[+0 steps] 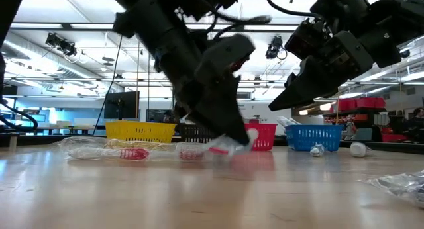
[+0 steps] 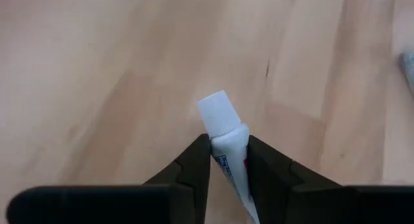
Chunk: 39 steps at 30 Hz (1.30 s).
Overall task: Pick & Place Travel size toiletries
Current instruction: Put the white toothpaste into the black basket
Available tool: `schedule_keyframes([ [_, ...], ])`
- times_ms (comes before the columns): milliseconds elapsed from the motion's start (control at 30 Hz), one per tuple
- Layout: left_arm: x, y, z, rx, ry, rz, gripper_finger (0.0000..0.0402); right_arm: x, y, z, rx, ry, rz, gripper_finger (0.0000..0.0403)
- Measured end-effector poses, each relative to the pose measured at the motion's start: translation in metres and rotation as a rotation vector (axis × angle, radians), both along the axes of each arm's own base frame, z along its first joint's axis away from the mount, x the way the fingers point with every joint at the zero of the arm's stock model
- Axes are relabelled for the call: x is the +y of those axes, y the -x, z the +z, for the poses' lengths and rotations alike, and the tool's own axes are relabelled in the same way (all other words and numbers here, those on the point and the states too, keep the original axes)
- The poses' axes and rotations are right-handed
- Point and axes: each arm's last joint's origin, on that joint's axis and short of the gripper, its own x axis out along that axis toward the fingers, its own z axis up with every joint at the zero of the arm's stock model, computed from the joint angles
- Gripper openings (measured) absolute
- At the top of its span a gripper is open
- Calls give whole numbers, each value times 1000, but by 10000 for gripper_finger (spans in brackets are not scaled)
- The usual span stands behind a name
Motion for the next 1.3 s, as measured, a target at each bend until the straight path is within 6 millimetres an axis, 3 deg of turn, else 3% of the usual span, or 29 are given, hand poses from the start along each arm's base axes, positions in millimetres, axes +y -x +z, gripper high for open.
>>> schedule_keyframes([
  [300,40,17,46,72,-193,205,95,0,2,-3,44,-1,-5,124],
  [533,103,25,73,67,-377,400,97,0,2,-3,44,-3,-5,124],
  [767,183,25,71,91,-385,439,98,0,2,-3,38,-3,-6,124],
  [933,228,34,68,67,-319,436,98,0,2,-3,41,-3,-6,124],
  [1100,252,42,67,52,-225,416,98,0,2,-3,42,-3,-6,124],
  [1300,256,45,65,64,-175,342,114,0,2,-3,39,11,3,124],
])
